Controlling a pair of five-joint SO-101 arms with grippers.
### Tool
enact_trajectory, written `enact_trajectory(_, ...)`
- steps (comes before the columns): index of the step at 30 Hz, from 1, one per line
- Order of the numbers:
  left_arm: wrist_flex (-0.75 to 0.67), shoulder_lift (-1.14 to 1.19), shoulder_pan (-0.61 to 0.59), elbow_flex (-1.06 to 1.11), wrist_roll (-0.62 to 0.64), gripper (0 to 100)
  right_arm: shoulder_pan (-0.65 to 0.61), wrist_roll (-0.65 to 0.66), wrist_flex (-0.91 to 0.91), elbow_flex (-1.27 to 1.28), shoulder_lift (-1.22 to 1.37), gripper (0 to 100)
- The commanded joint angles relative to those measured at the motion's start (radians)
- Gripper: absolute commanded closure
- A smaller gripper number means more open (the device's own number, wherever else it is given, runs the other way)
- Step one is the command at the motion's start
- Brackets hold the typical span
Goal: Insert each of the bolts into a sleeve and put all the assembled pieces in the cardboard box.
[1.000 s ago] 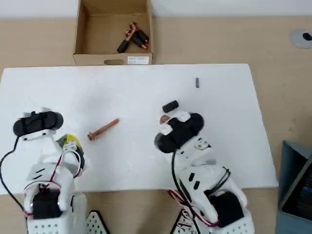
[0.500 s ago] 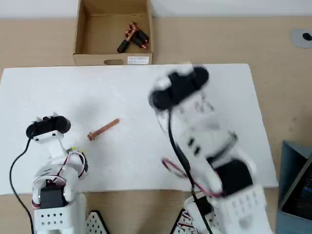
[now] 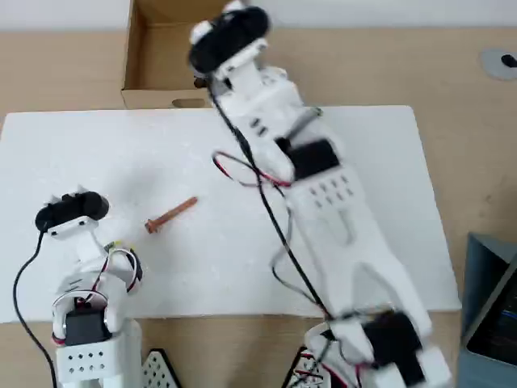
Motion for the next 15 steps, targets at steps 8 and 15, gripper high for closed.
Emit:
enact_trajectory(8,-0.120,-0.010,-0.084,0.023,0.017,100,0.033,0.176,-0.227,-0.384,0.466,98.8)
enact_trajectory(15,-0.120,-0.010,-0.087,0.023,0.017,100,0.062,0.262,-0.245,-0.739,0.828,98.8)
